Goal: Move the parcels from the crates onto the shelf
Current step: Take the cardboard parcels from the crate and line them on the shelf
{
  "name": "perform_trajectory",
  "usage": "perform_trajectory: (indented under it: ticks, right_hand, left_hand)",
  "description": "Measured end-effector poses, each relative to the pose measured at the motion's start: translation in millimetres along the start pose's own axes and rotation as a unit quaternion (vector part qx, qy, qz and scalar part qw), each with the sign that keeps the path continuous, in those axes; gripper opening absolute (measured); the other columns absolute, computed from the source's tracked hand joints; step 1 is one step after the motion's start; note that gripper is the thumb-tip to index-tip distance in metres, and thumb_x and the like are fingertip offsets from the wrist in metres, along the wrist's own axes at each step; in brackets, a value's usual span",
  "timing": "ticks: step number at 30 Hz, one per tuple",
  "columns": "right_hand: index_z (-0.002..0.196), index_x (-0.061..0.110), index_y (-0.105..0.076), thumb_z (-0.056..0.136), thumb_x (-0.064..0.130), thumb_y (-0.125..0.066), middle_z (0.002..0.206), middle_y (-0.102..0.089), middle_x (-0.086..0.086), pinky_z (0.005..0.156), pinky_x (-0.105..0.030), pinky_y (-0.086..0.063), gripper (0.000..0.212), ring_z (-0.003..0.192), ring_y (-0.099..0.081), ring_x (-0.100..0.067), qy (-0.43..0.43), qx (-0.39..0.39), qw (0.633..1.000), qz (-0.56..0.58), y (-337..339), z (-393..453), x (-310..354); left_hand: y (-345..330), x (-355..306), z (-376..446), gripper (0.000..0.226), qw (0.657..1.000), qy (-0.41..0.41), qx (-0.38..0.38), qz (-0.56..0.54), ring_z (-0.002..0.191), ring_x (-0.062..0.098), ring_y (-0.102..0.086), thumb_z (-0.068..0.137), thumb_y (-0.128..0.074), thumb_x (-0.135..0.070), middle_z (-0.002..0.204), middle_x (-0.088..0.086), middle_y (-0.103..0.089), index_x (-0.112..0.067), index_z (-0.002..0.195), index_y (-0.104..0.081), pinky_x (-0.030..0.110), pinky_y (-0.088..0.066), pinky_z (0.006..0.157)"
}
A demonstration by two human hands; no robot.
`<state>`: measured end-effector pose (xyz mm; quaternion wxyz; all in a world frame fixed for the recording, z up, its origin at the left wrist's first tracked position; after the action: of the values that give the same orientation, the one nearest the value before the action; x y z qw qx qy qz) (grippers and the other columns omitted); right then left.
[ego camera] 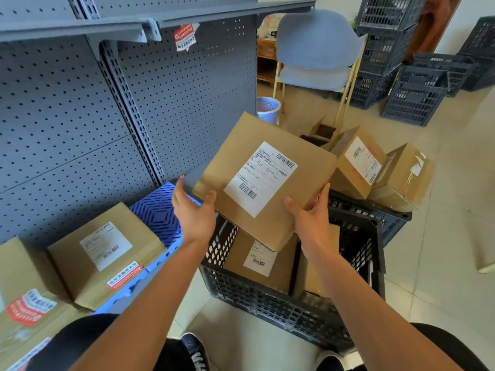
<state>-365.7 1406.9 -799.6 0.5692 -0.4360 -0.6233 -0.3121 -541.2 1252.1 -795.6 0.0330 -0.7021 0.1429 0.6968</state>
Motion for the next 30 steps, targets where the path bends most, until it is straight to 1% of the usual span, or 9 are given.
perform_trajectory:
  ticks: [2, 5, 7, 10, 13, 17, 20, 25, 30]
  right_hand:
    - [0.159, 0.045, 0.003, 0.088, 0.021, -0.078, 0.149, -0.047, 0.012, 0.112, -0.056, -0.042, 0.111, 0.128, -0.052, -0.016, -0.011, 0.021, 1.0, -0.008, -0.2, 1.0, 0.0]
    - [0.158, 0.049, 0.001, 0.088, 0.021, -0.079, 0.148, -0.049, 0.014, 0.112, -0.063, -0.038, 0.11, 0.131, -0.05, -0.019, -0.024, 0.055, 0.998, -0.031, -7.9, 0.4, -0.7]
    - [0.158, 0.049, -0.001, 0.089, 0.022, -0.077, 0.147, -0.051, 0.014, 0.113, -0.064, -0.036, 0.107, 0.132, -0.05, -0.019, -0.019, 0.084, 0.995, -0.056, -16.8, -1.9, -1.6]
    - [0.159, 0.049, -0.008, 0.091, 0.016, -0.074, 0.136, -0.058, 0.017, 0.111, -0.057, -0.04, 0.1, 0.124, -0.056, -0.012, 0.001, 0.155, 0.986, -0.064, -34.0, -8.9, -4.0]
    - [0.157, 0.049, -0.016, 0.092, 0.021, -0.075, 0.132, -0.062, 0.016, 0.109, -0.052, -0.044, 0.093, 0.123, -0.058, -0.01, 0.023, 0.216, 0.972, -0.084, -51.9, -15.4, -10.3]
    - [0.152, 0.047, -0.034, 0.091, 0.052, -0.068, 0.137, -0.059, 0.016, 0.106, -0.053, -0.048, 0.07, 0.124, -0.058, -0.015, 0.057, 0.173, 0.971, -0.154, -74.8, -22.6, -20.9]
    - [0.153, 0.037, -0.035, 0.096, 0.049, -0.062, 0.14, -0.056, 0.009, 0.106, -0.046, -0.047, 0.065, 0.126, -0.056, -0.018, 0.074, 0.137, 0.968, -0.197, -95.5, -31.2, -22.6]
    - [0.161, 0.034, -0.006, 0.097, 0.032, -0.067, 0.163, -0.013, 0.014, 0.122, -0.038, -0.02, 0.089, 0.147, -0.023, -0.011, 0.155, 0.248, 0.91, -0.293, -143.4, -58.4, -17.9]
    - [0.161, 0.043, -0.009, 0.085, 0.052, -0.075, 0.164, 0.03, 0.009, 0.127, -0.052, -0.006, 0.101, 0.155, 0.018, -0.017, 0.18, 0.36, 0.826, -0.395, -187.2, -73.3, -45.1]
  left_hand:
    - [17.9, -1.9, 7.2, 0.082, 0.997, -0.047, 0.003, 0.064, 0.151, 0.024, -0.022, 0.092, -0.069, -0.04, 0.163, -0.001, -0.027, -0.027, 0.159, -0.023, 0.048, -0.024, 0.122]
    - [42.3, 4.3, 17.9, 0.085, 0.99, -0.026, 0.035, 0.132, 0.135, 0.049, -0.045, 0.073, -0.065, -0.075, 0.151, 0.0, -0.049, -0.061, 0.146, -0.023, 0.068, -0.042, 0.105]
    - [60.2, 7.6, 23.1, 0.089, 0.982, -0.026, 0.046, 0.182, 0.132, 0.038, -0.052, 0.066, -0.061, -0.085, 0.148, -0.007, -0.052, -0.062, 0.143, -0.025, 0.064, -0.044, 0.104]
    - [87.1, 5.1, 25.5, 0.079, 0.986, -0.018, 0.056, 0.157, 0.125, 0.014, -0.058, 0.07, -0.067, -0.072, 0.134, -0.017, -0.061, -0.047, 0.142, -0.046, 0.044, -0.047, 0.106]
    - [109.0, 10.3, 28.1, 0.061, 0.988, -0.002, 0.084, 0.127, 0.112, 0.011, -0.066, 0.084, -0.077, -0.044, 0.122, -0.014, -0.069, -0.035, 0.14, -0.054, 0.037, -0.053, 0.099]
    - [131.6, 17.8, 29.2, 0.061, 0.989, -0.009, 0.056, 0.137, 0.109, 0.015, -0.064, 0.087, -0.077, -0.039, 0.124, -0.007, -0.066, -0.025, 0.142, -0.054, 0.03, -0.052, 0.09]
    - [146.0, 20.9, 29.9, 0.054, 0.991, 0.004, 0.033, 0.133, 0.101, 0.013, -0.062, 0.092, -0.072, -0.037, 0.117, -0.009, -0.062, -0.025, 0.141, -0.052, 0.025, -0.049, 0.084]
    - [183.4, 30.0, 37.8, 0.044, 0.993, 0.034, -0.042, 0.108, 0.107, 0.021, -0.065, 0.095, -0.068, -0.031, 0.12, -0.001, -0.07, -0.022, 0.137, -0.059, 0.035, -0.052, 0.094]
    - [225.2, 48.4, 40.9, 0.045, 0.987, 0.067, -0.092, 0.114, 0.111, 0.026, -0.062, 0.097, -0.064, -0.03, 0.118, 0.0, -0.068, -0.02, 0.14, -0.056, 0.035, -0.049, 0.091]
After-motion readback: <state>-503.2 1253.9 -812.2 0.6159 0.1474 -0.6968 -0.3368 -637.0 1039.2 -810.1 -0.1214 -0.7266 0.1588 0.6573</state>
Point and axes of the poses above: each hand's wrist, its own z-axis towards the middle knuckle, its own y-axis out of the back of the hand, x = y × z, the point moved 2 cm from there along z, towards the middle knuckle
